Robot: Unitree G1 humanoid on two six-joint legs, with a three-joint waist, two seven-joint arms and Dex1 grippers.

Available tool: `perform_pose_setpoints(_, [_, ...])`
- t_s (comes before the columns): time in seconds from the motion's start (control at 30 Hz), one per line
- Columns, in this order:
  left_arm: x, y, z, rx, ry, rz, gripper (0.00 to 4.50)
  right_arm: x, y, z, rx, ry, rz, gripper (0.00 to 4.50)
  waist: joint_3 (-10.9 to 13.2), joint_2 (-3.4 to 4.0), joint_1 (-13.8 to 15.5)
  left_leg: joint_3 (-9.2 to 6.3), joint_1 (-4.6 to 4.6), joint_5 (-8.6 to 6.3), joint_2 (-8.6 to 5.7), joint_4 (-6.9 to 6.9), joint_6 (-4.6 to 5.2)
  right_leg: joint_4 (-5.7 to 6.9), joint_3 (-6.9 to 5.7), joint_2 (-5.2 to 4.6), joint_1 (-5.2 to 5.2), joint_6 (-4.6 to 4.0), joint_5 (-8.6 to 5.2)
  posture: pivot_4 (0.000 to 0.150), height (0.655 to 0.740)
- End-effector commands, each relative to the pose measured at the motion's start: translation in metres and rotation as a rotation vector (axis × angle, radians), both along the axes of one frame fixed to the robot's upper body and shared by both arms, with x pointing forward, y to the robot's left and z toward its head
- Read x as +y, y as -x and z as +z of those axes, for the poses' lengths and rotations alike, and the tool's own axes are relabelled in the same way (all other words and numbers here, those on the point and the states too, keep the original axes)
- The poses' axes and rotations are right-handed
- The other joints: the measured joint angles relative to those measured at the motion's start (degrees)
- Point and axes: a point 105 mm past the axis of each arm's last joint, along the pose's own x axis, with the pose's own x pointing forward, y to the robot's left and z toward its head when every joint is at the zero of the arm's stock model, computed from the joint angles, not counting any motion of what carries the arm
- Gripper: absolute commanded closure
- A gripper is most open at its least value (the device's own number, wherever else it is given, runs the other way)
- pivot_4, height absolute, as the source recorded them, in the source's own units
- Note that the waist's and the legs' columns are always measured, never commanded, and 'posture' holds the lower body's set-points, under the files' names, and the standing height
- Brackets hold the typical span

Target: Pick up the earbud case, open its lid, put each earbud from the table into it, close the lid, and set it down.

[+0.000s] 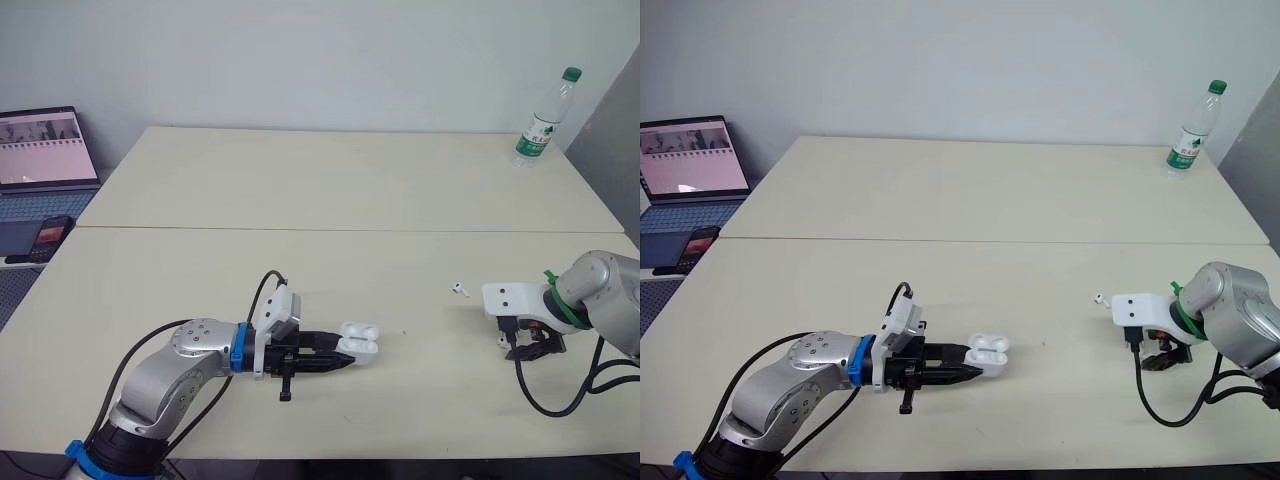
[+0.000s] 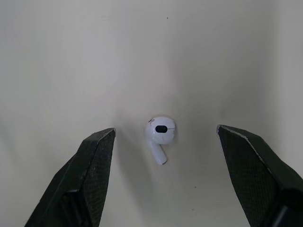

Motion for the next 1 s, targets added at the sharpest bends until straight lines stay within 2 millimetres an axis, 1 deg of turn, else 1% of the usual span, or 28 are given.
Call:
perform_pose_setpoints(0.03, [0.000, 0.002, 0.005, -0.032, 0.008, -0.009, 3.73, 0.000, -0.002, 0.006, -0.017, 0.010, 0.006, 0.93, 0.00, 0.00, 0.00, 0.01, 0.00, 0.00, -0.01, 0.00, 0.00, 0.00, 0.00, 0.00, 0.00, 0.00, 0.00, 0.150, 0.7362])
perform_pose_setpoints(0.1, [0.000, 0.002, 0.005, -0.032, 0.007, -0.010, 3.73, -0.001, -0.001, 0.005, -0.013, 0.010, 0.003, 0.93, 0.00, 0.00, 0.00, 0.01, 0.00, 0.00, 0.00, 0.00, 0.00, 0.00, 0.00, 0.00, 0.00, -0.01, 0.01, 0.150, 0.7362])
perform_pose_setpoints(0.23, [0.000, 0.001, 0.005, -0.033, 0.004, -0.011, 3.73, 0.000, 0.000, 0.004, -0.015, 0.008, -0.002, 2.22, 0.00, 0.00, -0.01, 0.00, 0.00, 0.00, 0.00, 0.00, 0.00, 0.00, -0.01, 0.00, 0.00, -0.02, 0.01, 0.150, 0.7362])
perform_pose_setpoints(0.3, [0.001, 0.000, 0.005, -0.035, 0.003, -0.011, 3.73, 0.000, -0.001, 0.004, -0.021, 0.003, -0.008, 3.00, 0.00, 0.00, 0.00, 0.01, 0.01, 0.00, 0.00, 0.01, 0.00, 0.01, 0.00, 0.00, 0.00, -0.03, 0.01, 0.150, 0.7362])
perform_pose_setpoints(0.4, [0.001, 0.000, 0.005, -0.037, 0.001, -0.013, 3.73, 0.001, -0.001, 0.003, -0.023, 0.000, -0.010, 4.05, 0.00, 0.00, 0.00, 0.01, 0.01, 0.00, 0.00, 0.01, 0.00, 0.01, 0.00, 0.00, 0.00, -0.03, 0.02, 0.150, 0.7362])
perform_pose_setpoints(0.43, [0.001, -0.001, 0.005, -0.037, 0.000, -0.014, 3.73, 0.001, -0.001, 0.003, -0.022, 0.001, -0.009, 4.10, 0.00, 0.00, 0.00, 0.00, 0.01, 0.00, 0.00, 0.01, 0.00, 0.01, -0.01, 0.01, 0.00, -0.03, 0.02, 0.150, 0.7362])
perform_pose_setpoints(0.67, [0.001, -0.001, 0.005, -0.039, 0.000, -0.016, 3.73, 0.000, 0.001, 0.003, -0.021, 0.001, -0.010, 4.10, 0.00, 0.00, 0.00, 0.00, 0.00, 0.00, 0.00, 0.01, 0.00, 0.01, -0.01, 0.01, 0.00, -0.03, 0.02, 0.150, 0.7362])
perform_pose_setpoints(0.8, [-0.004, 0.001, 0.006, -0.038, 0.011, -0.028, 3.73, 0.003, 0.001, 0.006, -0.037, -0.016, -0.012, 4.10, 0.00, 0.00, 0.00, -0.01, 0.00, 0.00, 0.00, 0.01, 0.00, 0.01, -0.01, 0.02, 0.00, -0.03, 0.02, 0.150, 0.7362])
perform_pose_setpoints(0.9, [-0.010, 0.003, 0.008, -0.038, 0.030, -0.033, 3.73, 0.014, -0.003, 0.015, -0.093, -0.112, -0.037, 4.10, 0.00, 0.00, -0.03, 0.00, 0.00, 0.00, 0.00, 0.01, 0.00, 0.01, -0.01, 0.02, 0.01, -0.03, 0.02, 0.150, 0.7362])
perform_pose_setpoints(1.0, [-0.020, -0.002, 0.011, -0.042, 0.060, 0.001, 3.73, 0.029, -0.013, 0.033, -0.199, -0.304, -0.136, 4.10, 0.00, 0.00, -0.05, 0.00, 0.01, 0.00, 0.02, 0.05, 0.00, 0.03, 0.01, 0.02, 0.02, -0.03, 0.03, 0.150, 0.7362])
